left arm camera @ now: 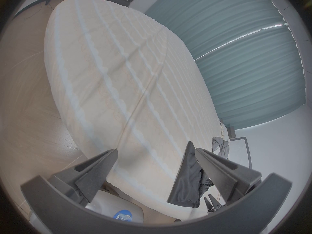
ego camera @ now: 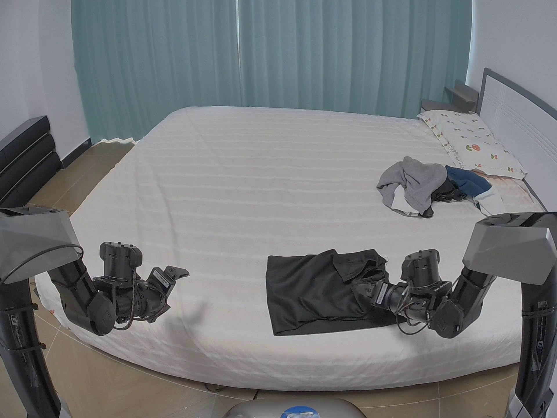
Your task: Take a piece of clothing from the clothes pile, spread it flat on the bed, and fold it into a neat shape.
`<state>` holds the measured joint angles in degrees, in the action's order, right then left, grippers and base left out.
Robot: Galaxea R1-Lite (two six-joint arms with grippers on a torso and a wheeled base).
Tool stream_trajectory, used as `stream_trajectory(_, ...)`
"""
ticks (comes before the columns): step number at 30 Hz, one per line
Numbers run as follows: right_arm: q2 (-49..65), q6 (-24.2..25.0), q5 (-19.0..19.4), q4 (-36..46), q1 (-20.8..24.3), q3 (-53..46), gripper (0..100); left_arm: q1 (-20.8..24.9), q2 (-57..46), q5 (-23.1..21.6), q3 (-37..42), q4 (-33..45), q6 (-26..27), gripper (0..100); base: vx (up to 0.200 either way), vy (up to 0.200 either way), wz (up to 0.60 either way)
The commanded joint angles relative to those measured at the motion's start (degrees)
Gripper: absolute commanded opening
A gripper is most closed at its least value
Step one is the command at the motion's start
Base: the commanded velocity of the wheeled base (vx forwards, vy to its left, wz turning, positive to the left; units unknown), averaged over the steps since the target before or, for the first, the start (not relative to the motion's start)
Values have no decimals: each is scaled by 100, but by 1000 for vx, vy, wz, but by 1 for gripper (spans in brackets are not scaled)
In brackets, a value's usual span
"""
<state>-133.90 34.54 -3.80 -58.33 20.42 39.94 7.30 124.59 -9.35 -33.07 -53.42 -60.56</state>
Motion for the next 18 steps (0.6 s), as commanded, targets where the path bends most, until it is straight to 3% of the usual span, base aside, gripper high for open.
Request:
stream_trajectory(1,-198,-457,-543,226,287,612,100,26,66,30,-6,-2,27,100,0,0,0)
stream_trajectory(4,-303,-914,-991,252,278,752,100,34,74,30,3,-2,27,100,0,0,0)
stream_trajectory(9,-347,-1081,-1123,419,296,858,100,34,74,30,-6,-2,36,100,0,0,0)
stream_trajectory(13,-356,-1432,-1483,463,261,849,100,34,74,39,-15,-2,36,100,0,0,0)
stream_trajectory(18,-444,-1476,-1483,489,270,867,100,34,74,39,-6,-2,36,100,0,0,0)
